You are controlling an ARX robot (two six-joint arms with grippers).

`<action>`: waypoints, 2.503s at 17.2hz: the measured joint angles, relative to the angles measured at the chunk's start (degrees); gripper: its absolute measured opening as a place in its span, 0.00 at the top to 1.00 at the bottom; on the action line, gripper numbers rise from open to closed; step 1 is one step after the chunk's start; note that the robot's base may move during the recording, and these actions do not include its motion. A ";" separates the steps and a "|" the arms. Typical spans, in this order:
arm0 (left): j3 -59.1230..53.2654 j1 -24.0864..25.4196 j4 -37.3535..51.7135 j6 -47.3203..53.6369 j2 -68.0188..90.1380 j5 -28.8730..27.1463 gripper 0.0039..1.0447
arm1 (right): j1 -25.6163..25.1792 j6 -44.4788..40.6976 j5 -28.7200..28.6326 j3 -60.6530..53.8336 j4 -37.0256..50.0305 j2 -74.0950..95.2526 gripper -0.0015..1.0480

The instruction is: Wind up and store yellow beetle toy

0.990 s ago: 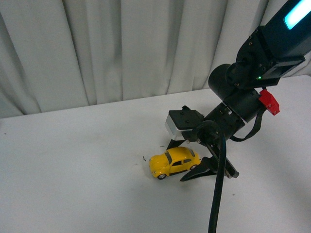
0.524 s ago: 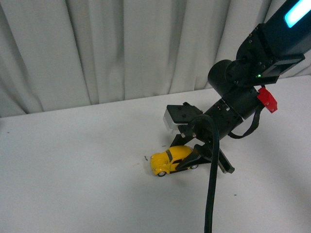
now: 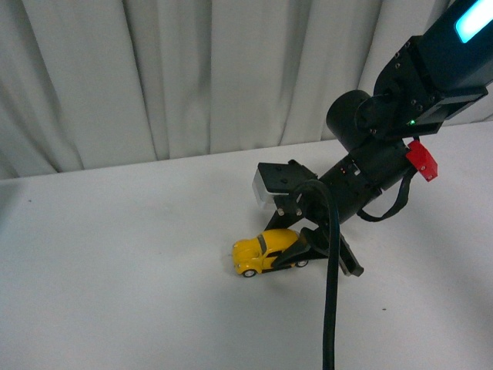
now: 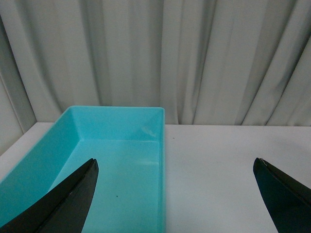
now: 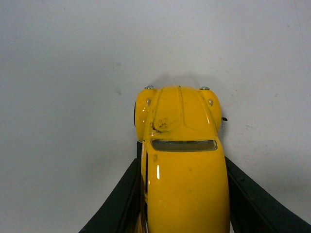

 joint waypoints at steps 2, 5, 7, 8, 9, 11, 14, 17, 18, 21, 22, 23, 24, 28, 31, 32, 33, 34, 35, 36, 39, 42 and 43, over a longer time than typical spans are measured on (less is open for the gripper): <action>0.00 0.00 0.00 -0.02 0.00 0.00 0.06 | -0.79 -1.88 -0.37 -0.96 0.42 0.00 0.60; 0.00 -0.02 0.00 -0.02 0.00 0.00 0.06 | -4.26 -5.09 -1.97 -3.72 1.57 -0.31 0.60; 0.00 0.00 0.00 0.00 0.00 0.00 0.06 | -6.12 -6.47 -2.54 -5.81 2.58 -0.76 0.60; 0.00 0.00 0.00 0.00 0.00 0.00 0.06 | -6.91 -6.75 -2.97 -6.71 2.99 -1.03 0.60; 0.00 0.00 0.00 -0.02 0.00 0.00 0.06 | -8.02 -6.95 -3.80 -7.82 3.32 -1.25 0.60; 0.00 0.00 0.00 0.00 0.00 0.00 0.06 | -11.30 -8.44 -5.05 -10.56 4.11 -1.77 0.60; 0.00 0.00 0.00 0.00 0.00 0.00 0.06 | -15.50 -11.06 -5.29 -13.86 4.63 -2.51 0.60; 0.00 0.00 0.00 -0.02 0.00 0.00 0.06 | -20.20 -12.52 -6.67 -17.90 4.31 -3.37 0.60; 0.00 0.00 0.00 -0.02 0.00 0.00 0.06 | -21.64 -12.72 -6.99 -19.04 3.61 -3.61 0.60; 0.00 0.00 0.00 -0.02 0.00 0.00 0.06 | -27.23 -14.29 -6.82 -20.92 0.52 -4.33 0.60; 0.00 0.00 0.00 0.00 0.00 0.00 0.06 | -28.48 -14.71 -6.47 -21.03 -0.17 -4.55 0.60; 0.00 0.00 0.00 0.00 0.00 0.00 0.06 | -28.63 -14.73 -6.38 -21.05 -0.22 -4.55 0.60; 0.00 0.00 0.00 0.00 0.00 0.00 0.06 | -29.35 -14.97 -6.32 -21.16 -0.72 -4.61 0.60; 0.00 0.00 0.02 0.00 0.00 0.00 0.06 | -31.47 -15.39 -5.16 -21.29 -1.60 -5.14 0.60; 0.00 0.00 0.02 -0.02 0.00 -0.20 0.06 | -31.89 -15.50 -2.54 -21.57 -2.05 -4.72 0.38; 0.00 0.00 -0.02 -0.02 0.00 0.09 0.06 | -31.85 -16.20 -2.93 -22.08 -2.38 -4.83 0.28; 0.00 0.00 0.02 0.00 0.00 0.02 0.06 | -31.85 -16.52 -2.84 -22.08 -2.75 -4.83 0.20; 0.00 0.00 0.00 -0.02 0.00 0.00 0.06 | -31.85 -17.11 -2.82 -22.23 -2.58 -4.83 0.11; 0.00 0.00 0.00 -0.02 0.00 0.02 0.06 | -31.85 -17.42 -2.84 -22.23 -2.47 -4.83 0.05; 0.00 0.00 0.00 -0.02 0.00 0.00 0.06 | -31.85 -17.49 -2.84 -22.27 -2.25 -4.85 0.07; 0.00 0.00 0.00 -0.02 0.00 0.00 0.06 | -31.80 -17.40 -2.82 -22.40 -1.88 -4.83 0.07; 0.00 0.00 0.00 0.00 0.00 0.02 0.06 | -31.74 -17.20 -2.82 -22.62 -1.46 -4.87 0.07; 0.00 0.00 0.00 -0.02 0.00 0.02 0.06 | -31.67 -17.03 -2.89 -22.82 -1.09 -5.03 0.07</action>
